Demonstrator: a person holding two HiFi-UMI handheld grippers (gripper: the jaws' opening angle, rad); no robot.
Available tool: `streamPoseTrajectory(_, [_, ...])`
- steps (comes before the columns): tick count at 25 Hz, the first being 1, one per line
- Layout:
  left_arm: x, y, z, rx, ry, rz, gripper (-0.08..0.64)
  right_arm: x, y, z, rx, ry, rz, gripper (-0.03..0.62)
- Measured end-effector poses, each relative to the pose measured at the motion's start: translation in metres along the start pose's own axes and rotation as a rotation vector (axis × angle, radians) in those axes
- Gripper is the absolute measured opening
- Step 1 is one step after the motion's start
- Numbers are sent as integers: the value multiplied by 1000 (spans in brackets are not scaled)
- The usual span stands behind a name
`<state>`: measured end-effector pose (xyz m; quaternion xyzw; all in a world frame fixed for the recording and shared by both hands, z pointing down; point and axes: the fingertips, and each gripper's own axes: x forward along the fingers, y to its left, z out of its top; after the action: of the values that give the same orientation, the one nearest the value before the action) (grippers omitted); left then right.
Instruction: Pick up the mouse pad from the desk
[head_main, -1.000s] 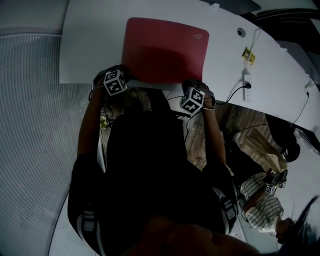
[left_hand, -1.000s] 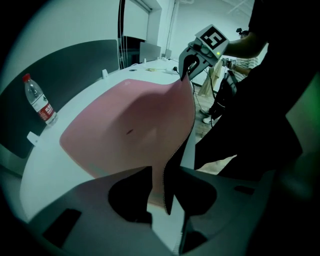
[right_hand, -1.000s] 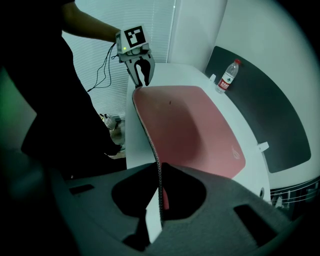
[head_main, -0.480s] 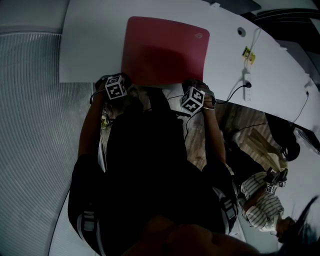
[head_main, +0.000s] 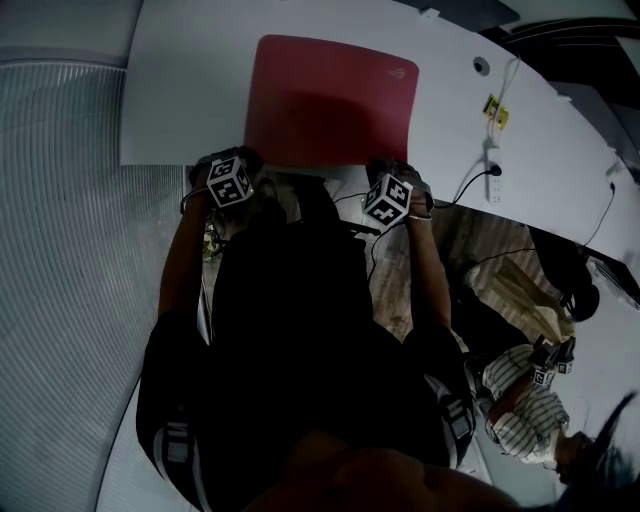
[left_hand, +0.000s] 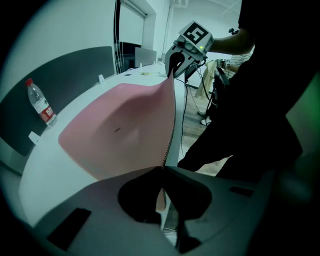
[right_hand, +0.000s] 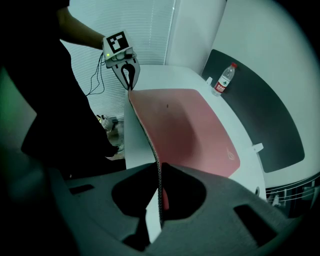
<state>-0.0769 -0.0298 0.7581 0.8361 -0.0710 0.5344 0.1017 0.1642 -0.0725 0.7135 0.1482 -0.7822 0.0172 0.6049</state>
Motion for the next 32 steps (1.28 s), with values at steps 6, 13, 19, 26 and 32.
streamPoseTrajectory(6, [-20, 5, 5, 3, -26, 104, 14, -15, -3, 7, 0, -13, -36, 14])
streamPoseTrajectory(13, [-52, 18, 18, 32, -56, 203, 14, -37, -17, 17, 2, -34, -88, 14])
streamPoseTrajectory(19, [-85, 30, 32, 84, -70, 268, 14, -59, -28, 27, 0, -50, -117, 12])
streamPoseTrajectory(26, [-121, 49, 49, 116, -95, 371, 14, -83, -40, 38, 5, -65, -175, 12])
streamPoseTrajectory(32, [-149, 63, 59, 115, -124, 438, 14, -103, -48, 51, 4, -83, -214, 12])
